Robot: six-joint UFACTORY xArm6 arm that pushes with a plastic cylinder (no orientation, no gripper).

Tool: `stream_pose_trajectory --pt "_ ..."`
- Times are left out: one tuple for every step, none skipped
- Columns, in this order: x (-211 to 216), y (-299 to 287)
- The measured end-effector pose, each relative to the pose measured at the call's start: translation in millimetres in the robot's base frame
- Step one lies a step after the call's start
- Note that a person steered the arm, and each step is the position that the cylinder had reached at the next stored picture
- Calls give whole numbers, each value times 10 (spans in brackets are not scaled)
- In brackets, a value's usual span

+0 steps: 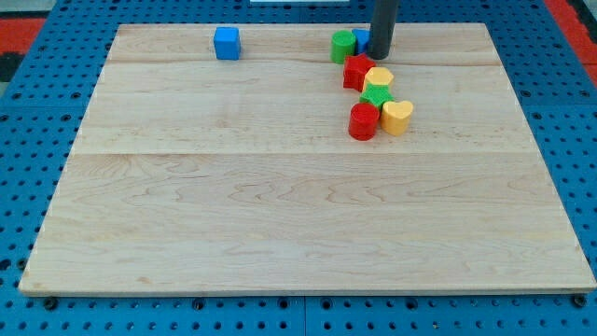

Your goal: Place the green circle and blue triangle in a diagonal line

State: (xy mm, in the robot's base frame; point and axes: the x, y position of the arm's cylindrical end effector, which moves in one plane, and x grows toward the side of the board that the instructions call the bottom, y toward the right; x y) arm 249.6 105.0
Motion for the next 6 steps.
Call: stream_pose_trajectory --pt "-17 -744" --pt "-36 -775" --pt "2 94" --pt "-216 766" --pt "-302 80" --pt "-301 -862"
